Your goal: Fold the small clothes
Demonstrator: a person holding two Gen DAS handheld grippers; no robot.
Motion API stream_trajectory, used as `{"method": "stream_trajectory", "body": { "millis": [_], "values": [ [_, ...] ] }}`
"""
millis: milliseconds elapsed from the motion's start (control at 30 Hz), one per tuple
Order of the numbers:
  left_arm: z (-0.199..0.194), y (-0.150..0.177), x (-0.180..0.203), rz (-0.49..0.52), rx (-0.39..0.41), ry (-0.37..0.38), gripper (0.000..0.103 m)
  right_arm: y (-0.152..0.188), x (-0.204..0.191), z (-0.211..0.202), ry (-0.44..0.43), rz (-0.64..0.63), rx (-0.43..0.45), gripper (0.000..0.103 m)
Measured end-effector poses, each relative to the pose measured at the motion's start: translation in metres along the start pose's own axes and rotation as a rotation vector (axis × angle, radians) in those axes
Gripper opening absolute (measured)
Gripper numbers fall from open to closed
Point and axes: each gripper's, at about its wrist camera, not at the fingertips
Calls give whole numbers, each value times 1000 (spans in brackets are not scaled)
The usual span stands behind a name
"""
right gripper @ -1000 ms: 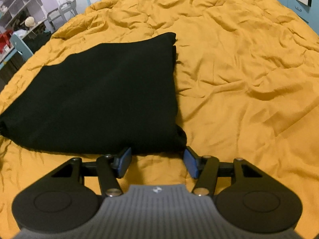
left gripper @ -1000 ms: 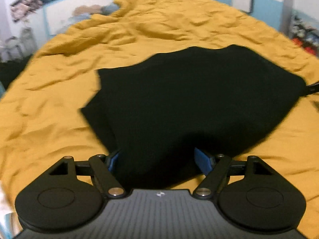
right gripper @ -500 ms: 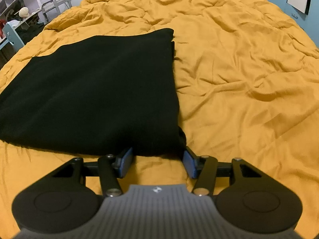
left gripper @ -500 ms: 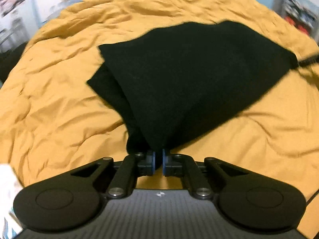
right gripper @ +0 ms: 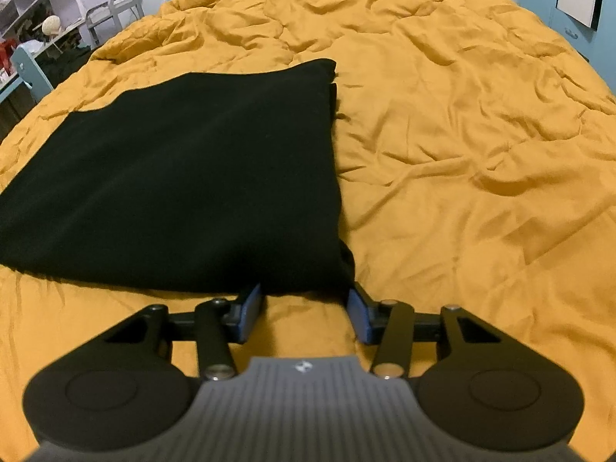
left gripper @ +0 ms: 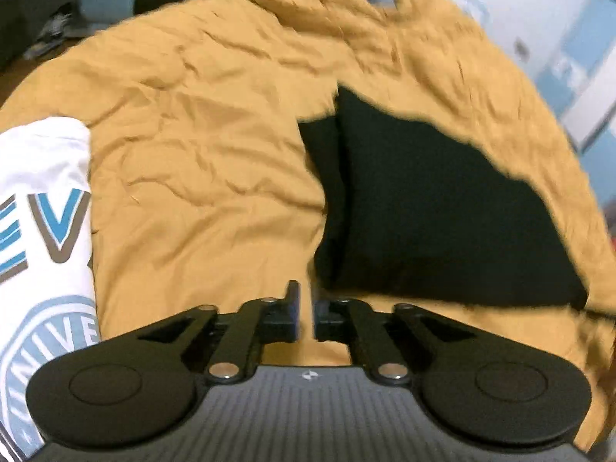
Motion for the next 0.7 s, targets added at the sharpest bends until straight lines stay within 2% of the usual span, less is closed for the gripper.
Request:
{"method": "stream_trajectory", "body": {
  "millis": [33, 100, 233, 367, 467, 500, 567, 633, 667, 700],
  "values": [
    [-2, -1, -1, -44, 17, 23, 49, -1, 1, -2, -2, 7, 5, 45],
    [-2, -4, -1, -149, 52, 70, 75, -3, 4, -10, -13, 31, 23, 51],
    [12, -4, -3, -328, 41, 98, 84, -5, 19, -26, -45, 126, 37, 57],
    [38, 5, -11, -474, -13, 101, 84, -1, 55, -34, -110, 381, 30, 64],
    [49, 9, -17, -532, -4, 101, 84, 8, 82, -26, -193, 624, 13, 64],
    [53, 8, -18, -551, 9, 108, 81, 11, 88, -20, -216, 691, 5, 64],
    [58, 7, -18, -575, 25, 118, 72, 14, 91, -10, -243, 751, -3, 64],
    [63, 8, -18, -587, 27, 112, 55, 16, 89, -1, -252, 777, -1, 62],
    [64, 9, -17, -587, 30, 100, 48, 16, 88, 3, -254, 790, 5, 54],
    [65, 9, -17, -591, 35, 86, 36, 16, 87, 5, -254, 799, 9, 40]
  ]
}}
Point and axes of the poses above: each gripper's, at about its wrist camera, not at the fingertips, and z roughly the way its jaws point, x to its right, y to its underside, and after that the axes turned 5 degrees about x, right-handed
